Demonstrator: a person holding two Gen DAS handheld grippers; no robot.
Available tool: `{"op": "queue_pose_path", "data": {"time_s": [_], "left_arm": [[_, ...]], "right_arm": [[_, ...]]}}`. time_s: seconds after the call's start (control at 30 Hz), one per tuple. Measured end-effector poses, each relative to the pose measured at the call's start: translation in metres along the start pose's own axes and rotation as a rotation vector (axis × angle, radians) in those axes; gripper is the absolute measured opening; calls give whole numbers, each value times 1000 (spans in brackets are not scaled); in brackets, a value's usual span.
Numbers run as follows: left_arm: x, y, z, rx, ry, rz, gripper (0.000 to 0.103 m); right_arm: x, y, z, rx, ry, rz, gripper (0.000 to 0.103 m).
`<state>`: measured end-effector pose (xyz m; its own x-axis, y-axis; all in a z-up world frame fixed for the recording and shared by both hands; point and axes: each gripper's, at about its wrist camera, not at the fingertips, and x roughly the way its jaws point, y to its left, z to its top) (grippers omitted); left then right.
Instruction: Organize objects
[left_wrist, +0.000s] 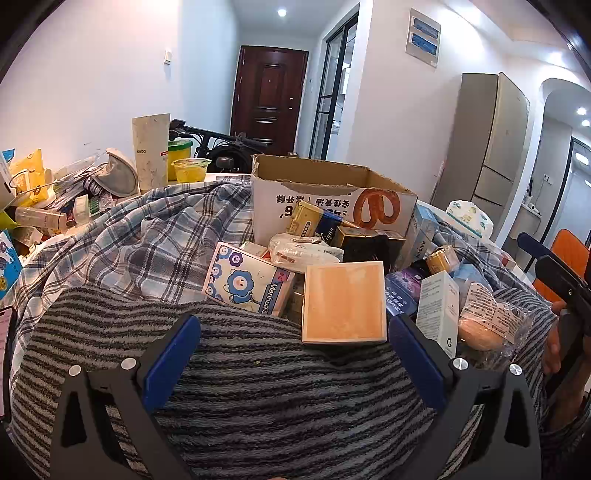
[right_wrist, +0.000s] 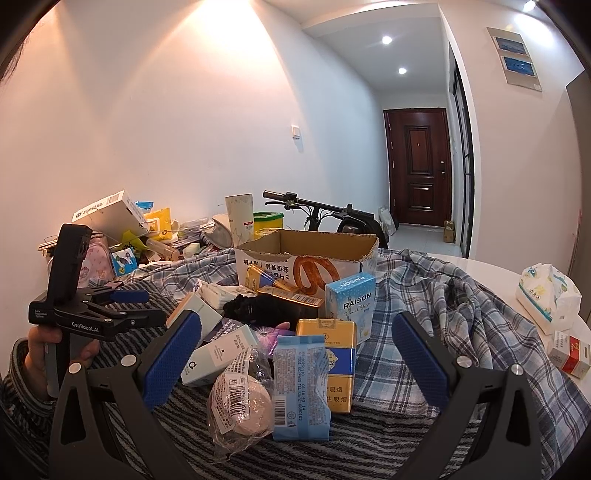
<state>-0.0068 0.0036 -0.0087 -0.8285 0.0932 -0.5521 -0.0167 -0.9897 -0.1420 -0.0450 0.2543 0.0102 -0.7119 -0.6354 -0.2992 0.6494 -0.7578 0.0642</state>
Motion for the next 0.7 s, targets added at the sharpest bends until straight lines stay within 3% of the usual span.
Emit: {"op": "queue_pose_path", "data": {"time_s": [0.7], "left_arm": [[1,2,2,-8,12,-14,103]], "right_arm": [[-1,-2,2,5,-7,1,103]]}}
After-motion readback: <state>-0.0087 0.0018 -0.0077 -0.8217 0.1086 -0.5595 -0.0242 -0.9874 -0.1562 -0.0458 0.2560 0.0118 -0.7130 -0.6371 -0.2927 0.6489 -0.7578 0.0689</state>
